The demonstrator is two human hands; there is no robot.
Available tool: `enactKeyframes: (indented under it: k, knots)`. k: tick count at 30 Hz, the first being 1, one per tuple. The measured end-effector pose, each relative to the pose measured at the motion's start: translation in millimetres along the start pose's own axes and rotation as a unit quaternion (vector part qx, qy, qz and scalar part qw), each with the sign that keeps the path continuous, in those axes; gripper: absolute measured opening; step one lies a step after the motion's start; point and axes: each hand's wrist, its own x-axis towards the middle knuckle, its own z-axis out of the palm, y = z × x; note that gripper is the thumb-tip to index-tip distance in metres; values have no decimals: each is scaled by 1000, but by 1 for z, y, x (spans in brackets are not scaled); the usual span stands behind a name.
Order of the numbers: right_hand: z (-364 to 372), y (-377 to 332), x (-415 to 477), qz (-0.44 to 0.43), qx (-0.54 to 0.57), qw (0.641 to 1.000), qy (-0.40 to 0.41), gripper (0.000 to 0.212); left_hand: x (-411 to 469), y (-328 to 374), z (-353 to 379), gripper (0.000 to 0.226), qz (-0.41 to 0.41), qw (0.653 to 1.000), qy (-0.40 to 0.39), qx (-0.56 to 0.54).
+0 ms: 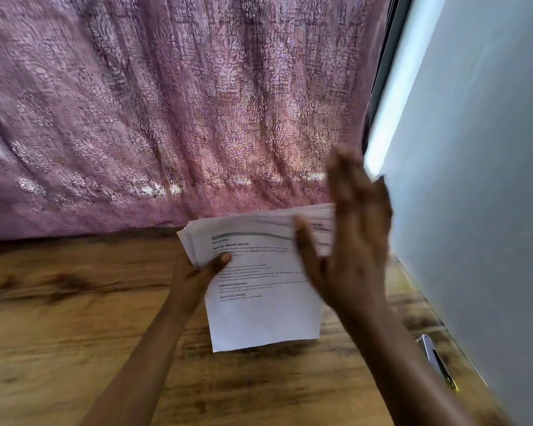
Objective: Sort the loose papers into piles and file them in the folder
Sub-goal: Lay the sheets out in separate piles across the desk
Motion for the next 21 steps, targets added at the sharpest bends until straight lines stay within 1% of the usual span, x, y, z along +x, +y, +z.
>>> enactKeyframes:
  k: [1,2,3,4,5,6,8,9,10,12,13,14,15,16,17,18,19,20,21]
  knots:
    - [5,-11,2,-82,-36,995,-54,59,1,-2,0,68,9,1000,1,-11]
    - [14,-15,-2,-129,-75,982,-114,61,0,0,1,63,17,1000,-4,-15]
    - [25,-14,-7,-139,-119,967,-175,65,0,1,3,59,21,1000,-11,-16]
    - [33,-8,-12,-118,-158,952,-235,70,-1,2,2,59,20,1000,-15,-17]
    - [38,1,-13,-77,-177,939,-284,75,0,-2,1,59,7,1000,-17,-18]
    - [38,11,-13,-33,-178,934,-308,79,0,-3,-1,52,-10,999,-21,-23]
    - [29,25,-7,25,-171,945,-276,80,1,-3,-4,20,-21,999,-34,-35]
    - [24,28,-3,36,-168,951,-257,79,2,-7,-7,13,-16,999,-30,-26]
    - [21,30,-1,32,-165,951,-259,78,1,-5,-6,14,-20,999,-29,-31]
    - [22,33,0,-11,-164,931,-325,83,1,-3,-6,6,-24,999,-24,-26]
    - [24,37,-1,-26,-165,922,-350,86,2,-6,-8,15,-14,1000,-23,-11]
    - [24,41,-1,-29,-165,920,-355,87,2,-5,-6,21,-17,999,-25,-13]
    - [22,45,-1,-26,-164,926,-339,84,3,-8,-7,16,-14,999,-29,-10]
    - [19,49,0,-25,-160,934,-319,81,1,-5,-5,4,-21,999,-28,-12]
    - [17,52,0,-32,-156,939,-304,79,2,-9,-9,21,-10,1000,-27,-12]
    - [15,55,-2,-44,-155,940,-301,77,2,-9,-9,39,-16,999,-36,-9]
    - [16,59,-5,-56,-157,937,-306,77,3,-12,-11,50,-18,999,-35,-9]
    - [17,62,-8,-60,-160,934,-313,79,2,-9,-9,55,-23,999,-28,-5]
    - [19,65,-11,-55,-165,936,-306,80,2,-11,-9,57,-24,999,-37,-8]
